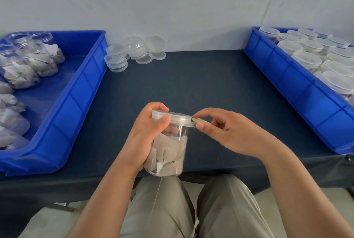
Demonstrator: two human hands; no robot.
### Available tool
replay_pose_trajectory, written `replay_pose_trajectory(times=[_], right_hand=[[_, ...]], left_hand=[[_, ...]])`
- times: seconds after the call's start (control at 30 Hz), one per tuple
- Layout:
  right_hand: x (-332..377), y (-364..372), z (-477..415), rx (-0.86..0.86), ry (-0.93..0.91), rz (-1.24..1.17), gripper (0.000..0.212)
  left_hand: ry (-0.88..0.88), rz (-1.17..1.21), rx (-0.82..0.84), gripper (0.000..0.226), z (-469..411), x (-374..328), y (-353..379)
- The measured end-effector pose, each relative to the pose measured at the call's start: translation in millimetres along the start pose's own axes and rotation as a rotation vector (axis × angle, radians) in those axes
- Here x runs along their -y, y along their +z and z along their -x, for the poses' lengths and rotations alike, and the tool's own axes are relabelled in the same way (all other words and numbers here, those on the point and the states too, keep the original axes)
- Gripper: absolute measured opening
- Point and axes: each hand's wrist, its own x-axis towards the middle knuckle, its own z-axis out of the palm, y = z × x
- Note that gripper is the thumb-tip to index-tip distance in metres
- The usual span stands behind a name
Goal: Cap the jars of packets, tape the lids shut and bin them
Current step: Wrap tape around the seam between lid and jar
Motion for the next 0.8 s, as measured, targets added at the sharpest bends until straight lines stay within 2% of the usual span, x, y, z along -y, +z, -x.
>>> replay_pose_trajectory(times=[0.13,0.23,0.3,0.5,0.63,0.73,0.8], right_hand=[[6,4,-2,0.04,-0.018,-0.051,0.052],[10,5,-2,0.048,-0.041,-0.061,0.057],[10,3,-1,0.049,-0.053,-0.066,0.059],[10,5,5,0.078,-0.069,-0.077,0.055],[11,15,9,-0.066,-0.05,-0.114,0.061],[13,22,10,-0.172,-0.016,-0.09,0.059],[14,28,10,-0.231,0.016,-0.073,0.062]], left_hand=[[-0.068,0.109,0.087,0.075,2,2,-3],[-0.137,0.195,0.134,0.077,0,4,-3],[-0.123,0.201,0.167,0.072,-1,6,-4],[-0.05,-0.037,0.207,0.073,-2,-7,-9],[-0.03,-0.138,0.073,0.067,-2,-15,-8],[-0.036,-0.298,0.026,0.06,2,-18,-2],[-0.034,-0.402,-0.049,0.063,4,-17,6]])
